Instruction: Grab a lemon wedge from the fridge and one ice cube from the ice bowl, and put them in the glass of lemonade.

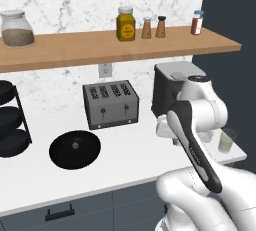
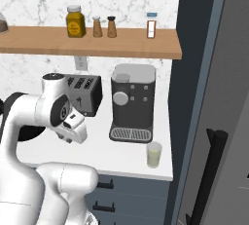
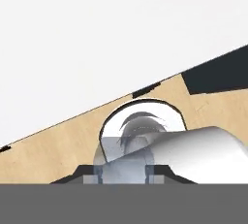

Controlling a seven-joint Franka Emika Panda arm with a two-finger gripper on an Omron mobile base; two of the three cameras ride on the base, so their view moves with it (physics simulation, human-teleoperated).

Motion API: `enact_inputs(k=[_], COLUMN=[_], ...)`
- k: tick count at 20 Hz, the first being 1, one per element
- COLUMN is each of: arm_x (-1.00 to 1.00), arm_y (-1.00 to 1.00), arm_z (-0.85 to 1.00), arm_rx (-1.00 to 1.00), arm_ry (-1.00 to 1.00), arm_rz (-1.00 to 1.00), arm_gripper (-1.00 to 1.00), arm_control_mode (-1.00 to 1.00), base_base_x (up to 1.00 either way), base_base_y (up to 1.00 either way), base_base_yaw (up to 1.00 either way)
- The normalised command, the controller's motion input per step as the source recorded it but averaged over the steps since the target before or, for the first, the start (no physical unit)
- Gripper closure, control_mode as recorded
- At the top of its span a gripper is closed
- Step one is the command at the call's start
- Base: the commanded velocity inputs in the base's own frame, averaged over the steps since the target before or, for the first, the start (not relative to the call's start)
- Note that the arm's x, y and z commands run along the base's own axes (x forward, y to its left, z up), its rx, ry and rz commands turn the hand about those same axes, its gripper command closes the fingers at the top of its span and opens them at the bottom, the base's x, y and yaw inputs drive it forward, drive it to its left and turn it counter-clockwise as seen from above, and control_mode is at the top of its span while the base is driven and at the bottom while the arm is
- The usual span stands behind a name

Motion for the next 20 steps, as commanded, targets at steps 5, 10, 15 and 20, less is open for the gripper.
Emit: enact_inputs(k=[5,10,15,20], arm_x=[0.30,0.01,-0.21,0.06], arm_y=[-1.00,-0.92,-0.57,-0.49], arm_z=[0.13,0.01,0.00,0.00], arm_rx=[0.00,-0.06,-0.29,-0.24], arm_ry=[0.20,-0.08,-0.19,-0.06], arm_rz=[-0.29,-0.02,0.00,0.00], arm_gripper=[1.00,1.00,1.00,1.00], arm_control_mode=[-1.00,-1.00,-1.00,-1.00], base_base_x=[0.00,0.00,0.00,0.00], base_base_y=[0.00,0.00,0.00,0.00], base_base_yaw=[0.00,0.00,0.00,0.00])
